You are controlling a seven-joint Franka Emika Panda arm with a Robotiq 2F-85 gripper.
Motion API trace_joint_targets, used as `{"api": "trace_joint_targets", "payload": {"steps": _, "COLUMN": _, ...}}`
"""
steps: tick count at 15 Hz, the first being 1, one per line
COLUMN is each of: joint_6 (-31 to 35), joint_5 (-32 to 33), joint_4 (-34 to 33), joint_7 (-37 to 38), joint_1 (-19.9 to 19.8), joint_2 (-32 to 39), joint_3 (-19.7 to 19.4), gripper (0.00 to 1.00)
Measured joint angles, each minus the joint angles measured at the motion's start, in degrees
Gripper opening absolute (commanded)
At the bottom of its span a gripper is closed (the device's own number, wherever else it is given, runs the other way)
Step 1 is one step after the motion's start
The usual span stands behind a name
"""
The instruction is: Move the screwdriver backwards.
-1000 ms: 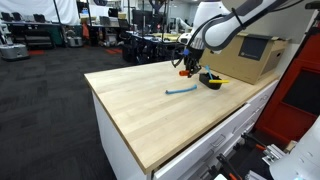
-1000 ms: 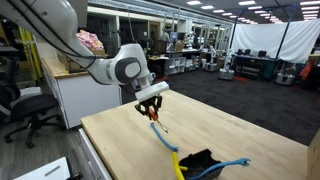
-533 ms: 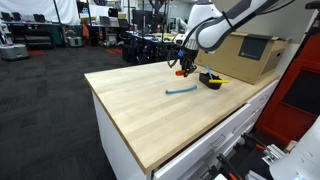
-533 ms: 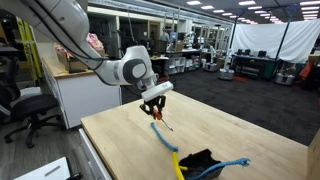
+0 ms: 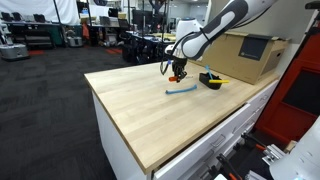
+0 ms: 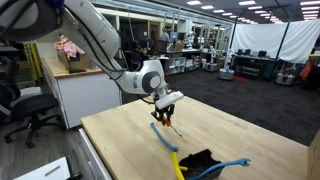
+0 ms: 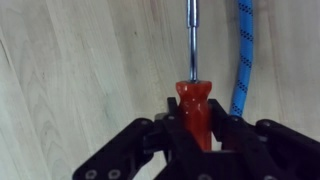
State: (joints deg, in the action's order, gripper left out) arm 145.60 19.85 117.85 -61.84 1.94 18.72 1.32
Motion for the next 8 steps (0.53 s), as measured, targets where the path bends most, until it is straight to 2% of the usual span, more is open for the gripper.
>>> {"api": "trace_joint_targets", "payload": {"steps": 3, "joint_6": -0.20, "joint_5": -0.07, "joint_4": -3.88, "joint_7": -0.18, "joint_1": -0.82, "joint_2": 4.46, "joint_3": -0.01, "gripper": 0.09}}
{"api": "trace_joint_targets", "payload": {"steps": 4, "joint_6": -0.35, "joint_5": -0.16, "joint_4": -5.01, "joint_7": -0.40, "joint_1": -1.08, "joint_2": 5.69, "joint_3": 0.00, "gripper": 0.12}}
{"api": "trace_joint_targets", "payload": {"steps": 5, "joint_6": -0.48, "joint_5": -0.31, "joint_4": -6.00, "joint_7": -0.73, "joint_1": -1.29, "joint_2": 6.78, "joint_3": 0.02, "gripper": 0.59}}
{"api": "trace_joint_targets", "payload": {"steps": 6, "joint_6": -0.61, "joint_5": -0.44, "joint_4": -6.87, "joint_7": -1.11, "joint_1": -1.50, "joint_2": 7.69, "joint_3": 0.08, "gripper": 0.61}}
{"api": "trace_joint_targets", "payload": {"steps": 8, "joint_6": -1.33, "joint_5": -0.63, "joint_4": -8.21, "joint_7": -1.88, "joint_1": -1.88, "joint_2": 8.90, "joint_3": 0.34, "gripper": 0.74}}
